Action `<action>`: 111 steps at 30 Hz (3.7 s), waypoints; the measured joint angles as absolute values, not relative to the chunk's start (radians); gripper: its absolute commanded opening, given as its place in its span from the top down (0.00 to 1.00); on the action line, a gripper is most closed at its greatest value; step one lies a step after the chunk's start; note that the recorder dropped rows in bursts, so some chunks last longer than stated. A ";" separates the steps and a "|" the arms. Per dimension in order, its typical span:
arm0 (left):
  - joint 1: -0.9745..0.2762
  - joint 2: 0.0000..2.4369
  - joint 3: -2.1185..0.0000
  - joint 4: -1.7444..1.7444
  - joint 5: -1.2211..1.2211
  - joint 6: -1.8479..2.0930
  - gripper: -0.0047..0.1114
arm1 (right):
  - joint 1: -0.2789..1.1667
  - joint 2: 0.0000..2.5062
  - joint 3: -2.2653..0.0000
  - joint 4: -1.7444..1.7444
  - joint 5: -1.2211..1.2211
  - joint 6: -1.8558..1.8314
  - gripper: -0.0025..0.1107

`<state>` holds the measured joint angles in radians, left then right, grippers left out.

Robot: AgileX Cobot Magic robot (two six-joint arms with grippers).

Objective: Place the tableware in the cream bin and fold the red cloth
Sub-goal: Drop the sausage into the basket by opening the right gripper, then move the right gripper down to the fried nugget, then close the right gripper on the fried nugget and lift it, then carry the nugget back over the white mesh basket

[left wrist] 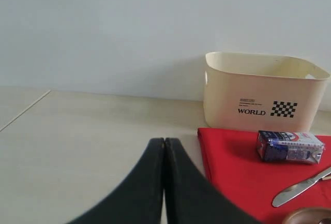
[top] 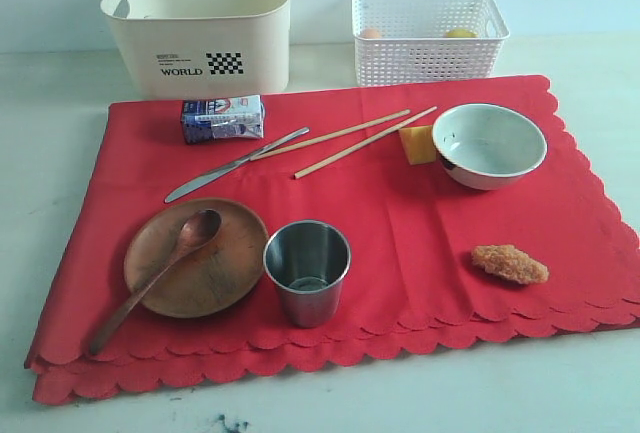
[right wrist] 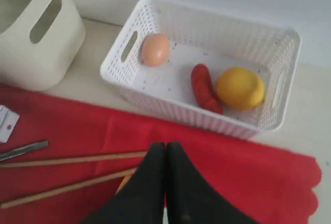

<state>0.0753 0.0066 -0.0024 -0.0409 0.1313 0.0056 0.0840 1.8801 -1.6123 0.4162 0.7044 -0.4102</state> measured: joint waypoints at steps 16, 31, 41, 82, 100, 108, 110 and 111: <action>0.075 0.007 -0.002 -0.041 0.131 0.006 0.94 | 0.384 1.545 -0.793 0.574 0.260 -0.432 0.98; 0.075 0.007 -0.002 -0.041 0.131 0.006 0.94 | 0.401 1.304 -0.333 0.650 -0.099 -0.397 0.58; 0.075 0.007 -0.002 -0.041 0.131 0.006 0.94 | 0.401 1.400 -0.331 0.656 -0.158 -0.409 0.38; 0.075 0.007 -0.002 -0.041 0.131 0.006 0.94 | 0.403 1.475 -0.417 0.613 -0.077 -0.415 0.98; 0.075 0.007 -0.002 -0.041 0.131 0.006 0.94 | 0.403 1.348 -0.415 0.613 -0.192 -0.400 0.98; 0.075 0.007 -0.002 -0.041 0.131 0.006 0.94 | 0.403 1.348 -0.489 0.613 -0.183 -0.400 0.98; 0.075 0.007 -0.002 -0.041 0.131 0.006 0.94 | 0.403 1.348 -0.510 0.613 -0.181 -0.400 0.98; 0.075 0.007 -0.002 -0.041 0.131 0.006 0.94 | 0.403 1.348 -0.522 0.613 -0.181 -0.400 0.98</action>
